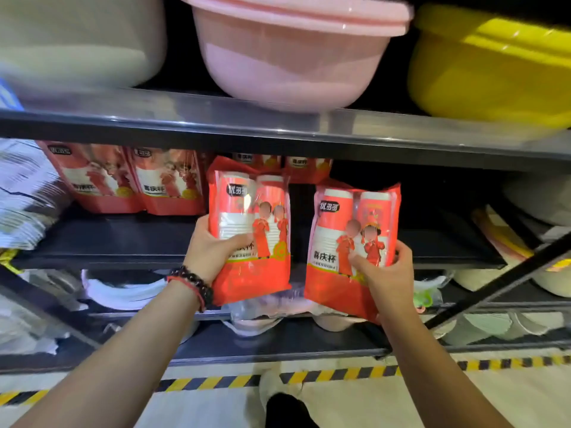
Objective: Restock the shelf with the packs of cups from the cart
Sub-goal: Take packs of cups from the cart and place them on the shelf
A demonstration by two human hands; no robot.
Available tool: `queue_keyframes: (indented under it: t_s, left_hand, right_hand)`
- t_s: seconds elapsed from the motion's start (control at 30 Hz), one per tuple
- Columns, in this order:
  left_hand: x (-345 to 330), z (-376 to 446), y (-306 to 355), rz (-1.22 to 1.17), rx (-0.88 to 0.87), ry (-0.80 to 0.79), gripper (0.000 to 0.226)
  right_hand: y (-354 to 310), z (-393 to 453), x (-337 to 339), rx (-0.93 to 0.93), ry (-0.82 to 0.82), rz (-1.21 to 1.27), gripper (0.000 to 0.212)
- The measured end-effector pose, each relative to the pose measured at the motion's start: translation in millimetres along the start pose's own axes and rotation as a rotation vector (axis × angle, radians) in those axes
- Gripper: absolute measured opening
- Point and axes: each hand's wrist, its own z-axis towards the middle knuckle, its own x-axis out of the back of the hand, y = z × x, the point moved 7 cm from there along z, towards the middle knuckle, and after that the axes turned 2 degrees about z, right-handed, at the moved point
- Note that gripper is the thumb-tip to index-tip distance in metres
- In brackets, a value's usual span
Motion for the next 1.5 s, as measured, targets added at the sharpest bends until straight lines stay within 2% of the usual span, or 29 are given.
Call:
queue_keyframes:
  t_s: [0.13,0.2,0.3,0.43,0.53,0.6,0.63,0.77,0.87,0.93,1.0,1.1,1.2,1.4,1.5]
  left_hand:
    - [-8.9,50.7,-5.1,-0.035,0.041,-0.01,0.08]
    - [-6.6,75.7,-10.9,-0.022,0.088,0.023,0.083]
    - [-12.1,111.2,-25.3,0.011,0.136,-0.037,0.085]
    - [-17.6,154.9,-18.5,0.048,-0.122,-0.007,0.084]
    - [-22.0,176.1,-12.6,0.054,-0.2,-0.041,0.094]
    - [-22.5,188.9,-14.2,0.028,-0.214,-0.063,0.089]
    - [-24.6,195.1,-14.9,0.023,-0.219,-0.09,0.088]
    - [-34.4,216.8,-17.0,0.037,-0.226,-0.162,0.089]
    - [-36.3,234.6,-20.1,0.045,-0.195,-0.114,0.088]
    - [-34.6,247.0,-22.8,0.096,-0.179,-0.034,0.079]
    - [-29.4,259.6,-22.4,0.149,-0.186,0.049,0.073]
    - [-27.9,273.0,-23.0,0.177,-0.176,0.076,0.074]
    - [-26.8,279.4,-25.3,0.181,-0.163,0.1,0.07]
    - [-26.1,281.9,-25.7,0.21,-0.161,0.105,0.063]
    - [-25.3,272.5,-24.6,0.202,-0.186,0.128,0.066]
  right_hand:
    - [-3.9,40.0,-19.2,0.023,0.029,0.003,0.073]
    - [-5.0,61.1,-33.0,0.044,0.025,0.012,0.071]
    - [-1.9,88.1,-54.6,0.082,0.0,0.04,0.064]
    - [16.2,118.1,-79.4,0.111,-0.043,0.139,0.053]
    - [24.4,142.7,-92.1,0.136,-0.025,0.222,0.066]
    - [26.7,159.7,-100.1,0.176,-0.025,0.261,0.077]
    - [28.9,169.2,-103.9,0.198,-0.038,0.282,0.076]
    - [34.5,197.0,-119.1,0.25,-0.134,0.301,0.058]
    - [33.2,207.7,-125.0,0.263,-0.151,0.318,0.057]
    - [32.3,211.1,-126.9,0.265,-0.158,0.331,0.058]
    - [33.2,215.5,-128.1,0.282,-0.167,0.33,0.069]
    - [33.4,223.5,-132.2,0.327,-0.244,0.336,0.082]
    - [32.7,230.0,-140.5,0.349,-0.312,0.32,0.077]
    - [31.6,237.0,-148.1,0.374,-0.336,0.305,0.068]
    - [25.6,243.0,-154.6,0.397,-0.394,0.26,0.062]
